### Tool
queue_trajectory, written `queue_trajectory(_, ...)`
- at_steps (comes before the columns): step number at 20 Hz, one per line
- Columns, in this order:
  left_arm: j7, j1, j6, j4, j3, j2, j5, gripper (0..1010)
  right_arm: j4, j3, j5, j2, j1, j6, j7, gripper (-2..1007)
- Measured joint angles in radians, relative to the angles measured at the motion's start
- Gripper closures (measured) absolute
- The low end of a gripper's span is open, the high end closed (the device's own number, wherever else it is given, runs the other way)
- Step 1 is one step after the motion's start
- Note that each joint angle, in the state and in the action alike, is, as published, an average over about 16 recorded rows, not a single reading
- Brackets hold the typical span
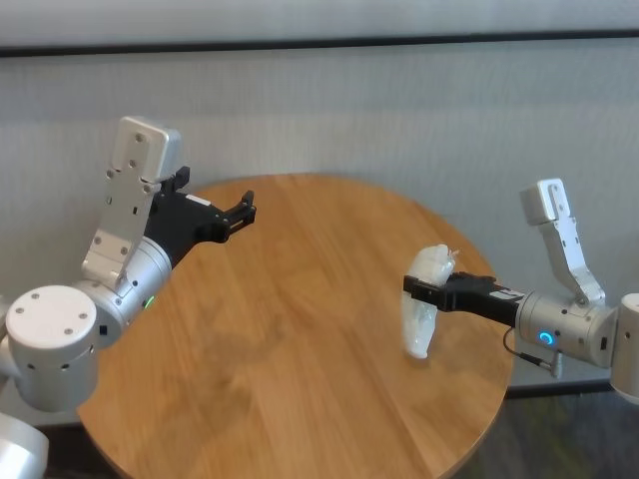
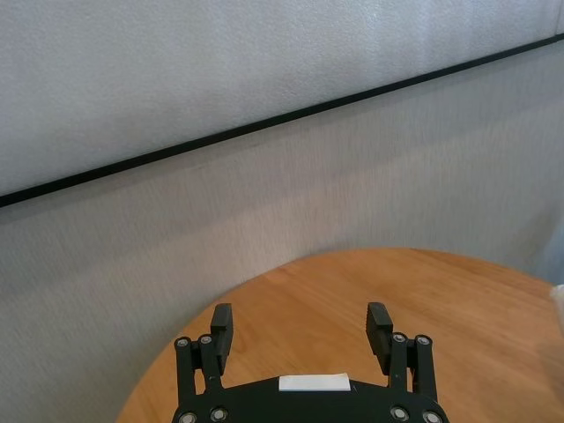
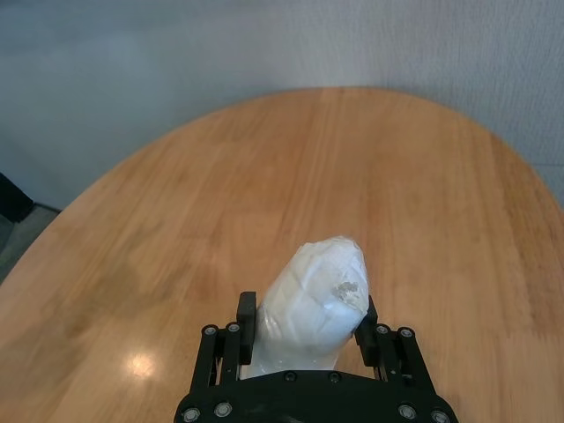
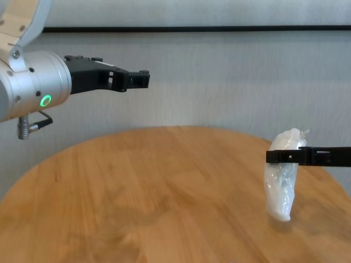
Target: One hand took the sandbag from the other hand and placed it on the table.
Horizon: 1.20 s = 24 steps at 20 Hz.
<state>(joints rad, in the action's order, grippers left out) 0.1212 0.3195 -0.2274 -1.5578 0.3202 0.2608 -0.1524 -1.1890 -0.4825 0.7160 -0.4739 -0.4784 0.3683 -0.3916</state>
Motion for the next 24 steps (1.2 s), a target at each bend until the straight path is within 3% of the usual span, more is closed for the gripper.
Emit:
queue_trajectory(16, 0.0, 0.0, 0.0, 0.0, 0.0, 0.0, 0.0, 10, -0.011, 0.008, 0.007, 0.0, 0.012, -0.003, 0.011, 40)
queue_trajectory(24, 0.0, 0.0, 0.0, 0.0, 0.0, 0.0, 0.0, 10, -0.013, 0.009, 0.008, 0.0, 0.014, -0.004, 0.013, 3)
